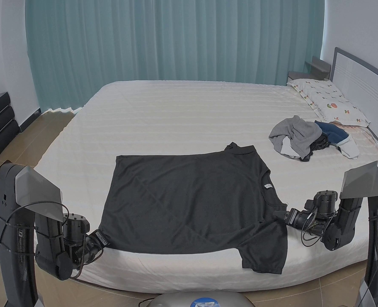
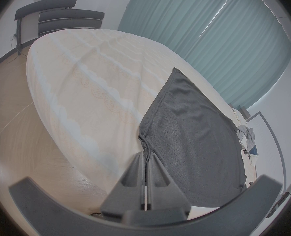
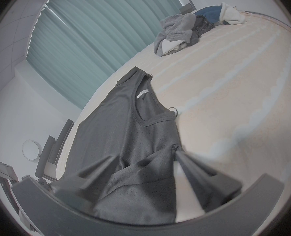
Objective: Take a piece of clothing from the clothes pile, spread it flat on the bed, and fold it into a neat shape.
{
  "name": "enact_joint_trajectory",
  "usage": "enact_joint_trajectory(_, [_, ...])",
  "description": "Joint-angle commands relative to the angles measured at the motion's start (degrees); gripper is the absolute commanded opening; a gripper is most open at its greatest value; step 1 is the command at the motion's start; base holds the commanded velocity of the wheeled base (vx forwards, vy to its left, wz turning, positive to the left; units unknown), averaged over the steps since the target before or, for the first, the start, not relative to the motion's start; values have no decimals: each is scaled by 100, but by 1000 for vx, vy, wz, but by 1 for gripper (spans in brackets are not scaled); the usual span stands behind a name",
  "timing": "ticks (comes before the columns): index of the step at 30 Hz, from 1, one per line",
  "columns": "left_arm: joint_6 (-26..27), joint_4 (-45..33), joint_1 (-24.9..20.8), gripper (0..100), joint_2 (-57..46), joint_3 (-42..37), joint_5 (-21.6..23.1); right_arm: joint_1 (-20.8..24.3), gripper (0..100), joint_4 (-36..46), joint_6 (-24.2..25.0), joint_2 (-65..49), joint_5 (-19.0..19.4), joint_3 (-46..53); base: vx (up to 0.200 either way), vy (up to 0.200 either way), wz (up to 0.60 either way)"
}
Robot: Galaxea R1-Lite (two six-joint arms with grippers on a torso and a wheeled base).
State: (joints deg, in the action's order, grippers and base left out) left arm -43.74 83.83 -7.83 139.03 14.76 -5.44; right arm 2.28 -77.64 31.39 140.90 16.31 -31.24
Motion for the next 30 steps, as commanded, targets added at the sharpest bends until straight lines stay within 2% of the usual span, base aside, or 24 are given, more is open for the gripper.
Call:
enact_joint_trajectory(1, [-3,1,0,0,10,0,-1,-193,100,-5,-54,-291,206,330,0,0,0])
enact_joint_trajectory(4, [-3,1,0,0,10,0,-1,-360,100,-14,-239,-484,557,751,0,0,0])
enact_joint_trajectory(7, [-3,1,0,0,10,0,-1,-342,100,-49,-423,-493,610,1103,0,0,0])
enact_joint_trajectory(9, [-3,1,0,0,10,0,-1,-246,100,-313,-669,-405,672,1481,0,0,0])
enact_joint_trajectory(12, [-3,1,0,0,10,0,-1,-175,100,-524,-713,-353,707,1683,0,0,0])
enact_joint_trajectory(14, [-3,1,0,0,10,0,-1,36,100,-1183,-696,-36,724,2035,0,0,0])
enact_joint_trajectory(22, [-3,1,0,0,1,0,-1,264,100,-1192,-696,61,672,2122,0,0,0])
enact_joint_trajectory(30, [-3,1,0,0,1,0,-1,308,100,-1192,-652,96,698,1868,0,0,0])
